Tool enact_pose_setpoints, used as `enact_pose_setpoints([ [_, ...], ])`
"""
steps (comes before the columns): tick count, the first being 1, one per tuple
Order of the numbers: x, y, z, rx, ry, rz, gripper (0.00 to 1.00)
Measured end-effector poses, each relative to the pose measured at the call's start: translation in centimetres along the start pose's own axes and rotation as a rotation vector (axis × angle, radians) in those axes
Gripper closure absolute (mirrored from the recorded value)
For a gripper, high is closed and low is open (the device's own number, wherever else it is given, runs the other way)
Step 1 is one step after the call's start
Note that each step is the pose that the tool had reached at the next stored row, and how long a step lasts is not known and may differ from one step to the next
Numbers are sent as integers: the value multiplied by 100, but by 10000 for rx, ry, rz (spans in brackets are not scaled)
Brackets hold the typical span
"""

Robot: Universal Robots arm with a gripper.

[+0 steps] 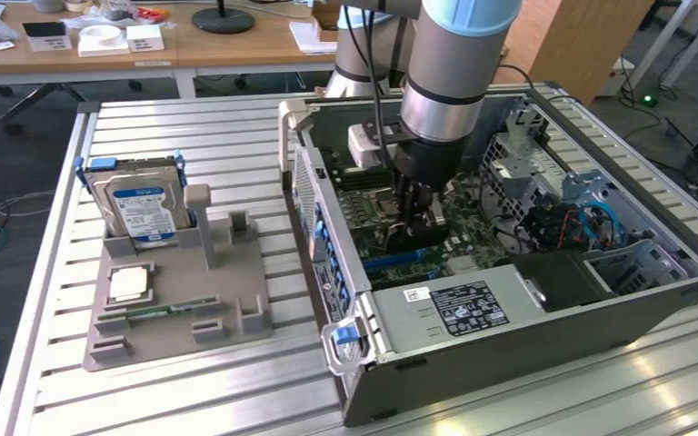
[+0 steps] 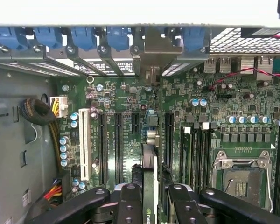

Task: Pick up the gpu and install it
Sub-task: 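Insert the gpu into the slot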

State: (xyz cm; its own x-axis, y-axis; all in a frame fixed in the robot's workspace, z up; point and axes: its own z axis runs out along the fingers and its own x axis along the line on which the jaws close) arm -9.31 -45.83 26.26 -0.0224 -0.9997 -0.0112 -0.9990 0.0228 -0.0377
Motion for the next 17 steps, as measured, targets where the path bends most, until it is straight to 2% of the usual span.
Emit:
enact_pose_setpoints([
  [6, 0, 0, 0, 2, 32, 100, 74],
  [17, 0, -1, 0, -19, 34, 101, 74],
])
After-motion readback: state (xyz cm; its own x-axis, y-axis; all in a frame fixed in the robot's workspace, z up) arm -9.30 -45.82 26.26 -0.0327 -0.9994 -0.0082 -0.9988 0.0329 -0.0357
